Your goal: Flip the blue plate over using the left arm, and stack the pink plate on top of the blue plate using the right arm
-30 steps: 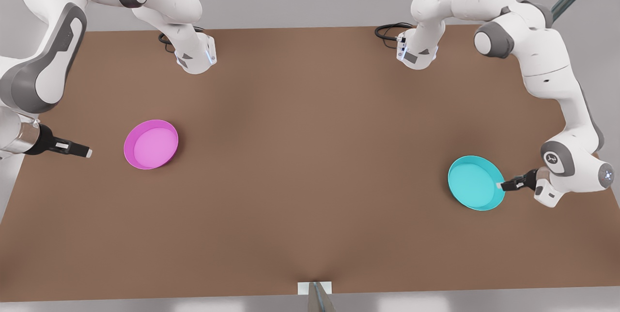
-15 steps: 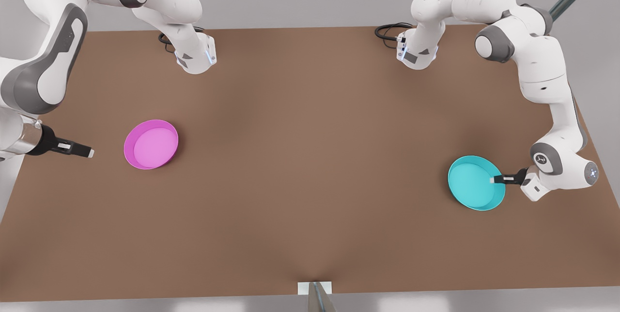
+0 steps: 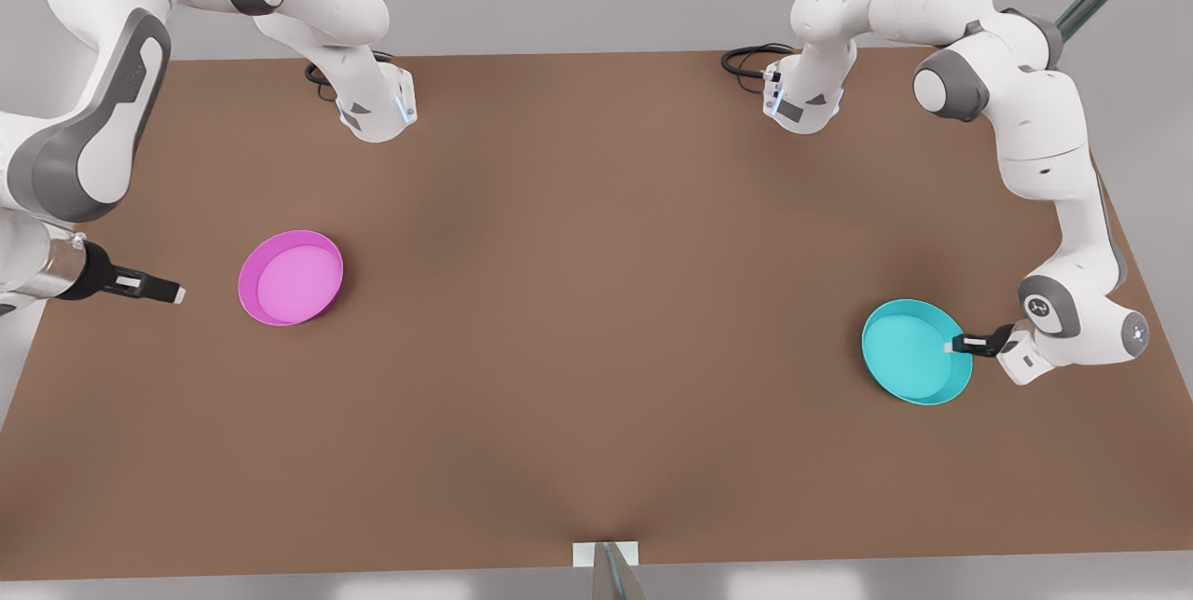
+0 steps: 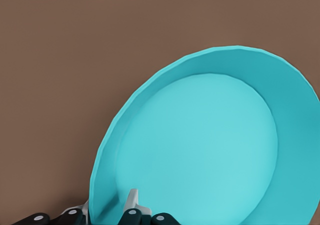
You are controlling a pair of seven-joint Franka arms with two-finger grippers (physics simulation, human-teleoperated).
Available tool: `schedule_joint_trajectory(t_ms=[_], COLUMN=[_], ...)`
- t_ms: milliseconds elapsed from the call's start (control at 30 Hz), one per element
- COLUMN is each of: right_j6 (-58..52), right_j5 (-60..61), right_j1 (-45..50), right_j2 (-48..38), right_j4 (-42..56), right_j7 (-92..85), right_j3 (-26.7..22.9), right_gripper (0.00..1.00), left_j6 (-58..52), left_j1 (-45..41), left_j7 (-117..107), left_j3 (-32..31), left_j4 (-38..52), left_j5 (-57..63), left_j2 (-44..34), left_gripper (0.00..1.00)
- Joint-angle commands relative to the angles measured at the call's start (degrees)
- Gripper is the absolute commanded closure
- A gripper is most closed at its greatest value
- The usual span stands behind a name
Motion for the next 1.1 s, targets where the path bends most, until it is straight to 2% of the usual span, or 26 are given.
schedule_joint_trajectory(t_ms=[0,100,333,567,633,700,767,833,867,967,1000,1067], right_j6=[-0.2,-0.2,-0.2,-0.29,-0.29,-0.29,-0.29,-0.29,-0.29,-0.29,-0.29,-0.29], right_j5=[0.03,-0.06,-0.06,-0.06,0.03,-0.06,0.03,0.03,-0.06,0.03,0.03,0.03], right_j1=[0.01,-0.08,0.01,0.01,0.01,0.01,0.01,0.01,0.01,0.01,0.01,0.01], right_j2=[-0.08,-0.08,-0.08,-0.08,-0.08,0.01,-0.08,-0.08,-0.08,-0.07,0.01,0.01], right_j4=[-0.03,-0.03,-0.03,-0.03,-0.03,-0.03,-0.03,-0.03,-0.03,-0.03,-0.03,-0.03], right_j7=[-0.07,-0.07,-0.07,-0.07,-0.07,-0.07,-0.07,-0.07,-0.07,-0.07,-0.07,-0.07], right_j3=[-0.02,-0.02,-0.02,-0.02,-0.02,-0.02,-0.02,-0.02,-0.02,-0.02,-0.02,-0.02], right_gripper=[0.0,0.0,0.0,0.0,0.0,0.0,0.0,0.0,0.0,0.0,0.0,0.0], left_j6=[0.09,0.09,-0.09,-1.49,-1.58,-5.18,-5.62,-11.07,-7.48,-0.62,-0.7,-1.23], left_j1=[0.0,0.0,-0.62,-9.05,-17.66,-24.6,-33.66,-38.4,-42.53,-67.64,-73.73,-78.13], left_j7=[3.83,2.43,-3.72,-18.4,-30.34,-44.85,-60.67,-70.35,-72.54,-84.46,-90.64,-104.08], left_j3=[0.0,-0.09,-0.44,-0.26,-0.09,-0.26,-0.18,-0.79,1.66,26.07,30.14,30.5], left_j4=[0.02,0.28,0.29,0.46,0.37,1.25,3.71,9.86,9.87,8.81,7.93,8.55], left_j5=[0.01,0.01,0.27,4.93,13.18,15.56,26.8,37.27,39.29,42.8,45.44,52.04], left_j2=[-0.05,-0.13,-2.33,-11.12,-16.39,-21.57,-22.02,-20.61,-19.74,-14.47,-10.95,-8.57], left_gripper=[0.59,0.78,0.79,0.79,0.79,0.79,0.79,0.79,0.79,0.79,0.79,0.79])
